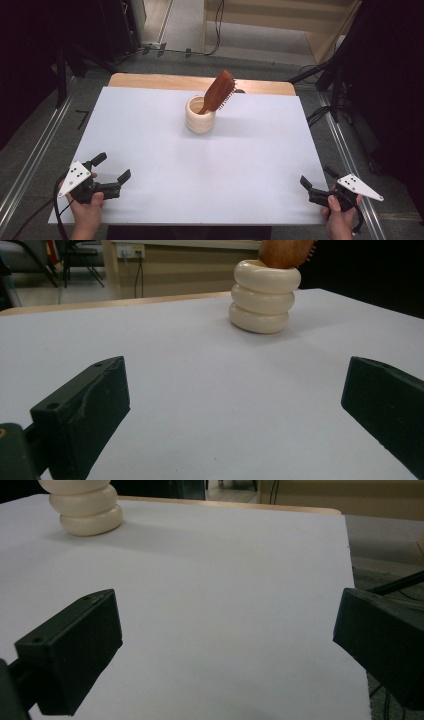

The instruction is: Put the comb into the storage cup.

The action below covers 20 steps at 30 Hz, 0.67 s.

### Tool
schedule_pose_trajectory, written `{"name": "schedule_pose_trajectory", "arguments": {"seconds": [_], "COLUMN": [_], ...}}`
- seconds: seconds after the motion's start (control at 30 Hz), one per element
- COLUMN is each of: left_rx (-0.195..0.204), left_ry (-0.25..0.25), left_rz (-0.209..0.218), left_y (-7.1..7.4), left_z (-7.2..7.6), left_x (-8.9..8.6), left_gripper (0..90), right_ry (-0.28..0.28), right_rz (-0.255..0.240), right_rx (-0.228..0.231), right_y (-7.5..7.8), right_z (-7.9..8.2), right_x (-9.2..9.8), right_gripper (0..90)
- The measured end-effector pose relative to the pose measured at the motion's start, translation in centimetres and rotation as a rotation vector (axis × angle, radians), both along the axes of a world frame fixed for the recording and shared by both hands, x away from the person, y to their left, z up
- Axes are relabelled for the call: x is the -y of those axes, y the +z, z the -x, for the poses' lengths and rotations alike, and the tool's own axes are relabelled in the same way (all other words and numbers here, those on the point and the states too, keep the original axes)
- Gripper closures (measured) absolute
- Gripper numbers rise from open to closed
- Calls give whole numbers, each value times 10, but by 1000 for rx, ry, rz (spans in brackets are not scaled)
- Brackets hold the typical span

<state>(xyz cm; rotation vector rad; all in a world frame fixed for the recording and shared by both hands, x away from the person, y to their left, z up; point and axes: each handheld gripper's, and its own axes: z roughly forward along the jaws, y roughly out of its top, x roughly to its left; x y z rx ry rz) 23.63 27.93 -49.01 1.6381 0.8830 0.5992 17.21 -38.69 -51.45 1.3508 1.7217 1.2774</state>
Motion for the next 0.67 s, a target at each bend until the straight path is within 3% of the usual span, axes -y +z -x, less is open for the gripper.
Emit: {"name": "schedule_pose_trajectory", "arguments": {"seconds": [0.23,0.67], "left_rx": [-1,-21], "left_ry": [-4,-1], "left_rz": [-1,-11], "left_y": [0,-1], "left_z": [0,-2], "left_x": [0,1], "left_gripper": [0,0], "right_ry": [28,20], "right_rz": [7,3], "right_rx": [-2,-1], "right_y": [-4,-4], "right_z": [-2,-1], "right_x": [-1,-2], "right_gripper": [0,0]}}
